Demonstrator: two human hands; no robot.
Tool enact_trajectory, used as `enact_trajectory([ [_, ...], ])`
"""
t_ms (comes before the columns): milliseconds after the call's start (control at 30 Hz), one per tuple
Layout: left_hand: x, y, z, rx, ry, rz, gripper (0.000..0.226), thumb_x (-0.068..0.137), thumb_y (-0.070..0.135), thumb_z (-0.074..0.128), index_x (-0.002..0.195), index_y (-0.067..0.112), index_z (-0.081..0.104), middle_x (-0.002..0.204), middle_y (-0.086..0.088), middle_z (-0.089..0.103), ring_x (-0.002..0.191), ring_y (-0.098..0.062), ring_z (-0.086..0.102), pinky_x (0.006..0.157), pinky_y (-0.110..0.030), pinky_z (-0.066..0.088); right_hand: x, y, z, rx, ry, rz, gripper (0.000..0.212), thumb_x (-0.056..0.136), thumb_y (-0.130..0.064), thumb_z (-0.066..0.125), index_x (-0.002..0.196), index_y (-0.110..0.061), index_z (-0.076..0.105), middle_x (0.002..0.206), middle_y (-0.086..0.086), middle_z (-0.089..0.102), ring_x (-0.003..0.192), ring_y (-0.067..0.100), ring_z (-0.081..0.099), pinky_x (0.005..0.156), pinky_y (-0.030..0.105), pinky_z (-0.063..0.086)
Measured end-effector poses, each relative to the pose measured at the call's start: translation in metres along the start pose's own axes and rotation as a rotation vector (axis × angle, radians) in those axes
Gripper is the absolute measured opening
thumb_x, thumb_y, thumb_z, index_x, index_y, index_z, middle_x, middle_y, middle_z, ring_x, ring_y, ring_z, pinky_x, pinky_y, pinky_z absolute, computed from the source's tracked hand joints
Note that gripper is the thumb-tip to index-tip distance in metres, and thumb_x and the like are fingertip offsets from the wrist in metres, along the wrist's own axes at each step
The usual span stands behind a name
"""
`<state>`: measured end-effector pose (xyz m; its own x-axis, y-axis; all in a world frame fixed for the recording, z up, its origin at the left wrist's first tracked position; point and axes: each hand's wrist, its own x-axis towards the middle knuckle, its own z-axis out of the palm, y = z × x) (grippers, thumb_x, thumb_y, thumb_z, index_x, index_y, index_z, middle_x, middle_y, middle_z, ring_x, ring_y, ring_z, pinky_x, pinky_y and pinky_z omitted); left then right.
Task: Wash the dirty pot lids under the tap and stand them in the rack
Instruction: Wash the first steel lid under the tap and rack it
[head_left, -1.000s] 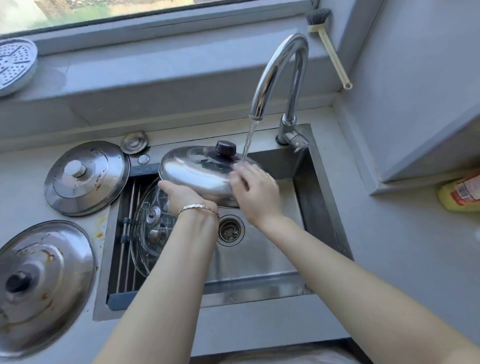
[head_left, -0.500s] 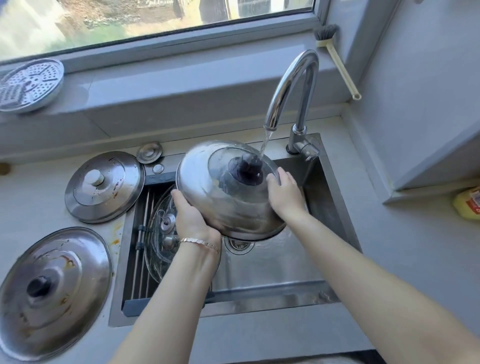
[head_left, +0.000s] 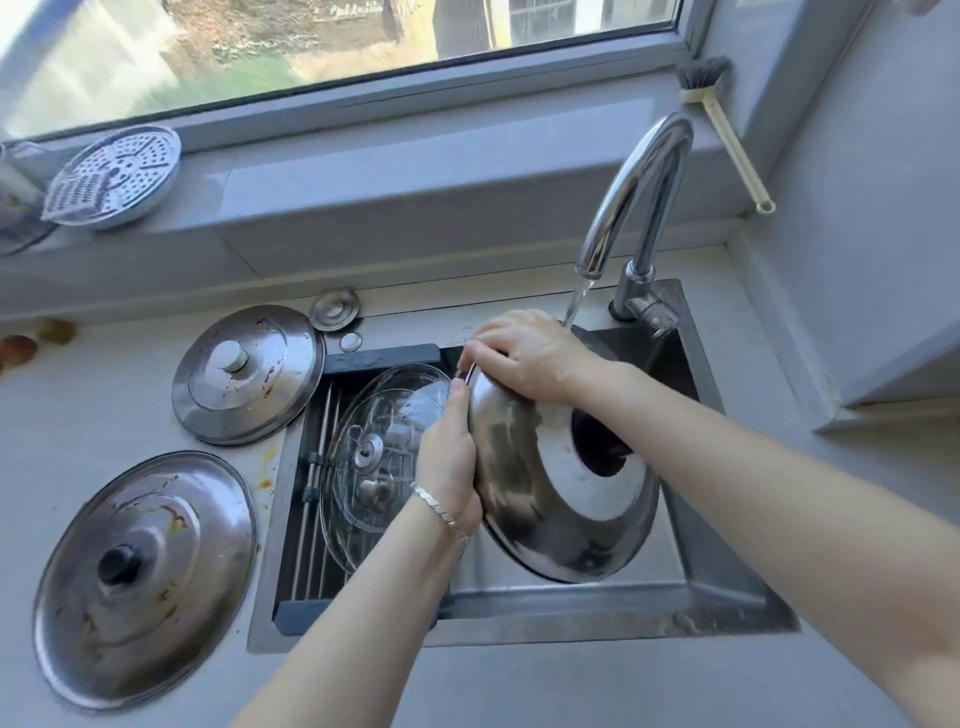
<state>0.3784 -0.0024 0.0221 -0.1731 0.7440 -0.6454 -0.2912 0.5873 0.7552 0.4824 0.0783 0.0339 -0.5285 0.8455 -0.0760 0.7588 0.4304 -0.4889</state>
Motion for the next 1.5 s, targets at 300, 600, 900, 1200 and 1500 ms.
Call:
enact_trajectory([
  [300,0.010,0.016,-0.018,-0.159,0.159,0.127,0.045,0.091,0.050,0.044,0.079,0.013,0.068,0.071,-0.005,0.074,0.067,-0.019,0.071,0.057,-0.024,0.056,-0.044,0.045,0.002,0.440,0.026,0.435,0.036,0.094,-0.044,0.041,0.117,-0.022,0.057,0.114,0.006,0.061,0.106,0.022,0.056,0.095,0.035,0.042],
  [600,0.011,0.031,0.005,-0.187,0.310,0.200,0.040,0.089,0.050,0.046,0.074,0.017,0.061,0.084,-0.001,0.065,0.084,-0.022,0.065,0.072,-0.030,0.054,-0.018,0.009,0.013,0.364,0.187,0.673,0.026,0.095,-0.028,0.030,0.084,-0.013,0.049,0.097,0.014,0.058,0.087,0.030,0.048,0.071,0.033,0.034],
  [900,0.004,0.033,-0.003,-0.149,0.315,0.278,0.043,0.091,0.048,0.046,0.064,0.015,0.053,0.066,0.000,0.058,0.062,-0.017,0.057,0.062,-0.028,0.051,-0.015,0.021,0.007,1.079,0.173,0.876,0.031,0.095,-0.032,0.037,0.074,-0.012,0.047,0.049,0.006,0.050,0.028,0.011,0.045,0.032,0.014,0.031],
  [1200,0.001,0.027,0.001,-0.152,0.288,0.214,0.041,0.091,0.046,0.048,0.069,0.014,0.059,0.070,-0.002,0.063,0.069,-0.021,0.063,0.069,-0.033,0.055,-0.043,0.036,0.020,0.462,0.064,0.396,0.028,0.096,-0.043,0.032,0.081,-0.025,0.047,0.085,0.004,0.055,0.082,0.023,0.051,0.077,0.035,0.037],
  [1500,0.010,0.007,0.012,-0.159,0.182,0.044,0.045,0.089,0.052,0.046,0.084,0.011,0.066,0.089,-0.010,0.069,0.083,-0.025,0.066,0.080,-0.039,0.056,-0.090,0.081,0.077,1.069,0.283,1.066,0.028,0.092,-0.029,0.042,0.068,-0.019,0.051,0.067,0.002,0.049,0.064,0.019,0.046,0.061,0.028,0.036],
])
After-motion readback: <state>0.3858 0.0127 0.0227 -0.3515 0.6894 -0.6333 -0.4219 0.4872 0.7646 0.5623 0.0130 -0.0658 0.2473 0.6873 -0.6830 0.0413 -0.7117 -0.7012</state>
